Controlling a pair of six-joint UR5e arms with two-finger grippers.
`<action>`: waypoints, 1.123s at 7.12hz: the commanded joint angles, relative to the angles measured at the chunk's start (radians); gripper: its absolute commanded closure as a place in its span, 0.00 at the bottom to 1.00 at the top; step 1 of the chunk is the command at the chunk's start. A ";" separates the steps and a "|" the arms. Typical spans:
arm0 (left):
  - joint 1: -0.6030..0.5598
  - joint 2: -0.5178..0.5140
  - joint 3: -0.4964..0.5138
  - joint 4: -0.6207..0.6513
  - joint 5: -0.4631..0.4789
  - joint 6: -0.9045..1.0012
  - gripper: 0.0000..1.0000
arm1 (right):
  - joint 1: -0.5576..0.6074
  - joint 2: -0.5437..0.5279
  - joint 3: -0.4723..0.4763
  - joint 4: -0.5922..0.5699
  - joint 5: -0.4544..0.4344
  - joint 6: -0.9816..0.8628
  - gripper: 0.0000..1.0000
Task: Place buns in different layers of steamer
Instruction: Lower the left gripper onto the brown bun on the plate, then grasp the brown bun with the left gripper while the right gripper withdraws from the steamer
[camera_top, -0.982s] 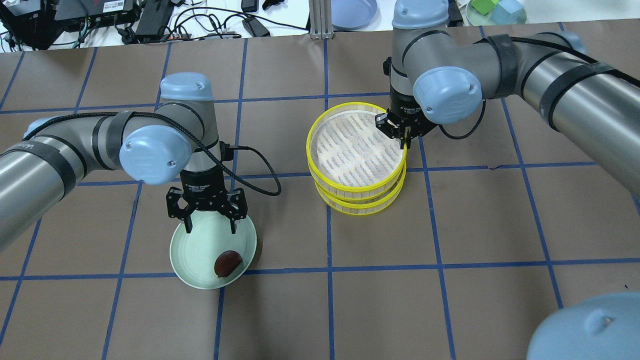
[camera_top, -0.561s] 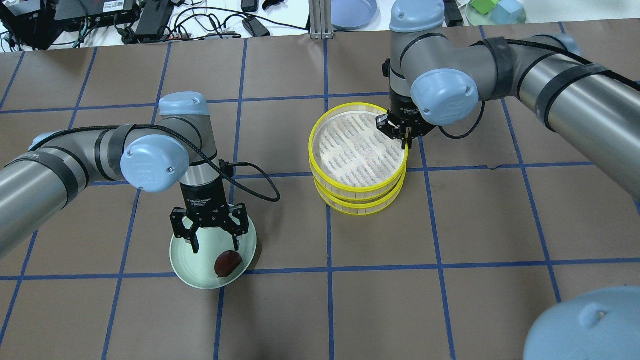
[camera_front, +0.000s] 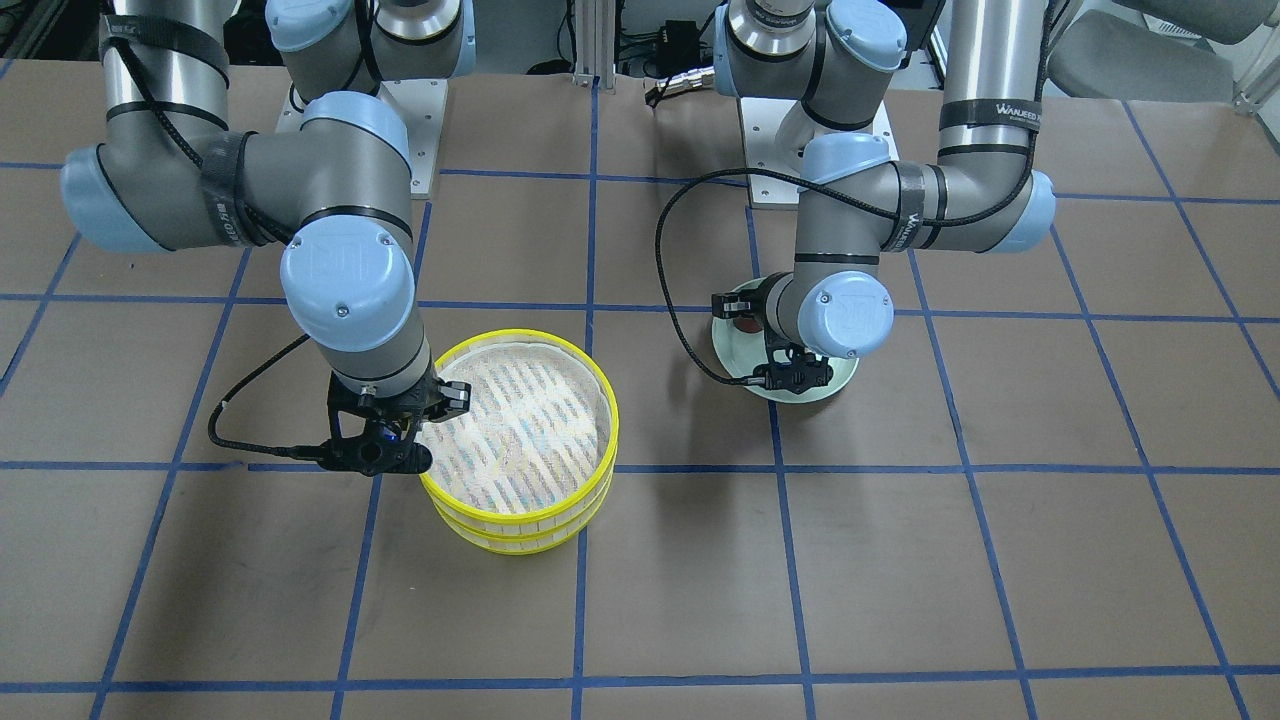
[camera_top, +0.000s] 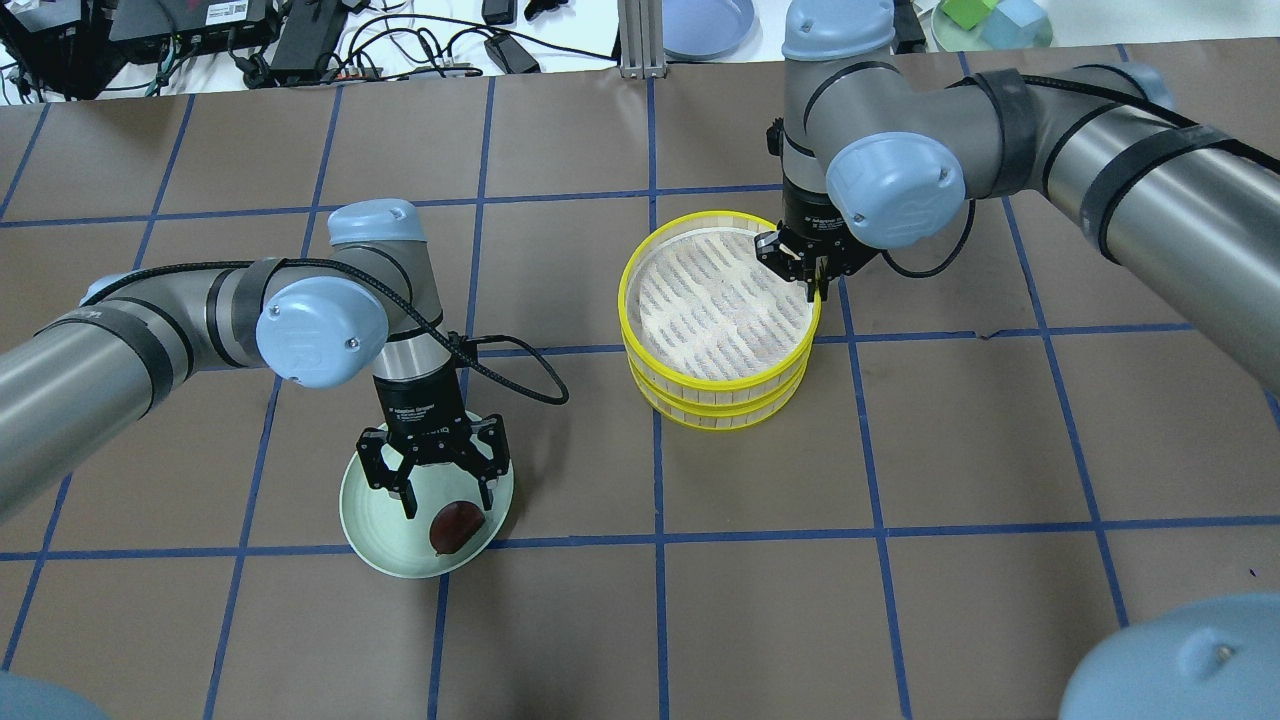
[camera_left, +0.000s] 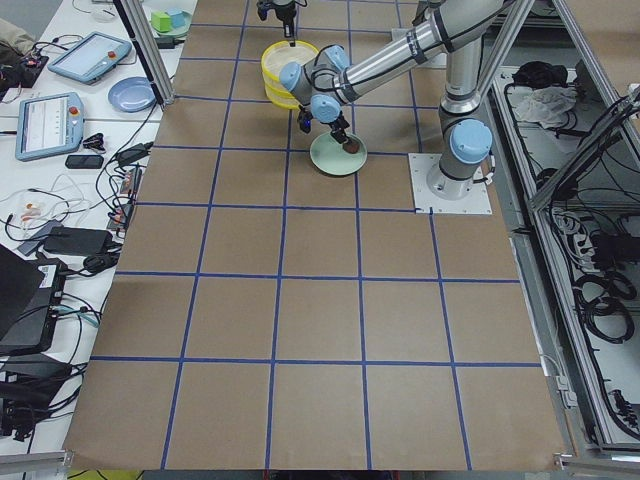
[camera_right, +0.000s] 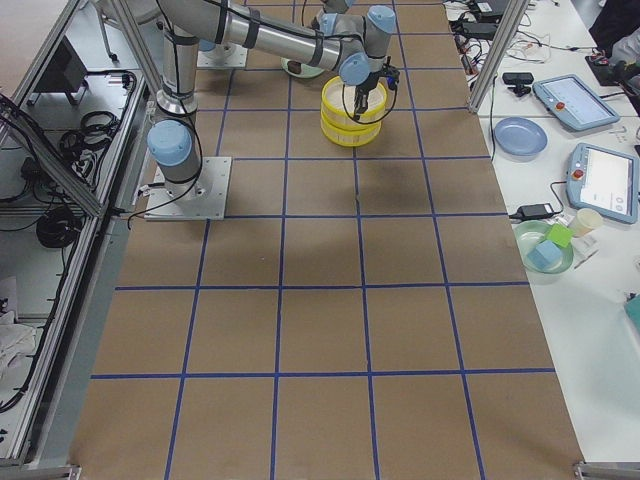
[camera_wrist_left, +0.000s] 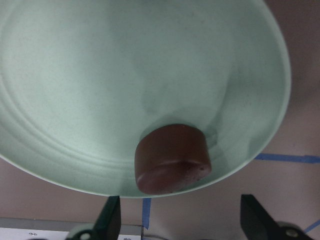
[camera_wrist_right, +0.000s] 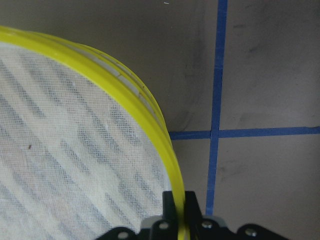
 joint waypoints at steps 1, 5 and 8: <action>0.001 -0.022 0.004 0.023 0.003 0.000 0.14 | 0.000 0.001 0.017 0.005 -0.009 0.000 1.00; 0.006 -0.042 -0.004 0.025 0.012 0.000 0.22 | 0.000 0.003 0.025 0.005 -0.014 0.000 0.79; 0.006 -0.066 -0.004 0.026 0.011 -0.002 0.24 | -0.005 -0.092 0.011 -0.008 -0.014 -0.037 0.00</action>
